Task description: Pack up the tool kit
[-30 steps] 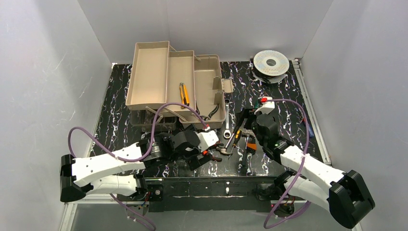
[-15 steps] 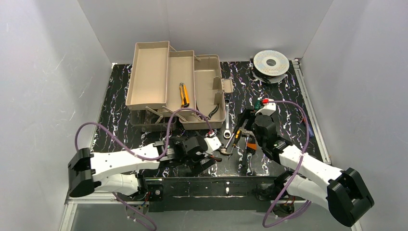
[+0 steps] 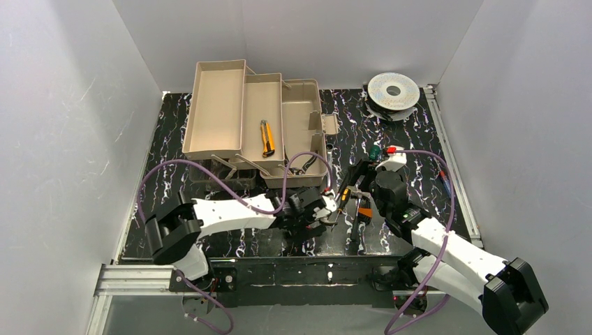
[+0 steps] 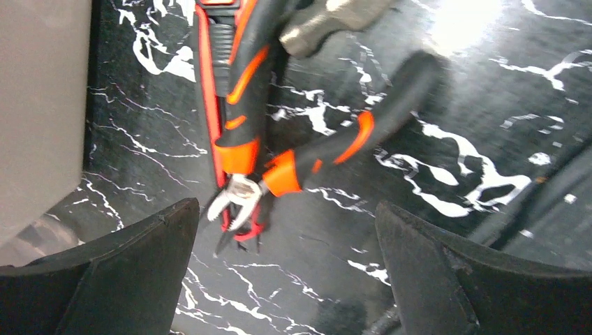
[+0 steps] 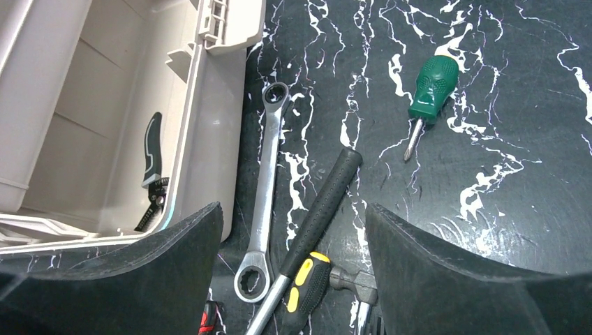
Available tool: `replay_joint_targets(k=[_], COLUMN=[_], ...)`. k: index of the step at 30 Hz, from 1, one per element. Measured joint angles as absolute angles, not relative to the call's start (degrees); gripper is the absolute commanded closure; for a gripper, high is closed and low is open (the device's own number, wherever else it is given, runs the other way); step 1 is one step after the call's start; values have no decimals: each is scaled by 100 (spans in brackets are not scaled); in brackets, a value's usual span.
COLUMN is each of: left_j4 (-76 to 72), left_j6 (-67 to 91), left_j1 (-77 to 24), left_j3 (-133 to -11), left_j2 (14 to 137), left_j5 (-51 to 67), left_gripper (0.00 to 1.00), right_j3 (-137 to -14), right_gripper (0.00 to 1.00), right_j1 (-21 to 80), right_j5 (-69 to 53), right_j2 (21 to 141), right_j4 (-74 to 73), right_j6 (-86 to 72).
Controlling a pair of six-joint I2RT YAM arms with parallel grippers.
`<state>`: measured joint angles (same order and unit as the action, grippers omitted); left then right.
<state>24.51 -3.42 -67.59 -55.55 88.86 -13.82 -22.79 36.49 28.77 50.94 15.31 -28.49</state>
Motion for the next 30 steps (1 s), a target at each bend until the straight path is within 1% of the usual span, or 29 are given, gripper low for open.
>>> replay_joint_targets(k=[4, 9, 11, 12, 14, 18, 20, 21, 22, 23, 24, 28, 30], left_j4=[2606, 2808, 2899, 2902, 2936, 2967, 2967, 2969, 2969, 2967, 2969, 3002, 3039], left_j6=[-576, -781, -810, -814, -834, -786, -738, -720, -709, -687, -711, -670, -650], left_j1=[-6501, -6460, -6455, -6455, -6455, -6451, -6445, -6445, -6445, -6445, -6445, -6445, -6445], left_j3=[-5830, -6025, -6171, -6222, -6337, -6351, -6348, -6337, -6326, -6318, -6307, -6307, -6309], left_j2=[9321, 9633, 9795, 9876, 9994, 10007, 10003, 9985, 9953, 9913, 9848, 9664, 9616], left_j5=[-1376, -1310, -1256, -1232, -1155, -1262, -1402, -1459, -1496, -1522, -1557, -1699, -1763], left_gripper=[2, 2, 6, 12, 28, 46, 53, 59, 65, 74, 80, 93, 98], right_j3=[-2279, -2268, -2268, -2268, -2268, -2268, -2268, -2268, -2268, -2268, -2268, -2268, -2268], right_gripper=[20, 21, 21, 21, 21, 22, 22, 22, 22, 23, 23, 23, 23], right_j1=[3649, 3649, 3649, 3649, 3649, 3649, 3649, 3649, 3649, 3649, 3649, 3649, 3649], right_j5=[2880, 2923, 2950, 2965, 2974, 2987, 2989, 2991, 2991, 2991, 2993, 3006, 3009], right_j2=[5083, 4984, 4958, 4952, 4950, 4971, 5000, 5022, 5035, 5050, 5068, 5120, 5140], right_j4=[1490, 1472, 1470, 1470, 1468, 1466, 1466, 1463, 1463, 1461, 1463, 1431, 1415], right_j6=[-2853, -2884, -2906, -2921, -2945, -2985, -2989, -2993, -2998, -3004, -3006, -3009, -3013])
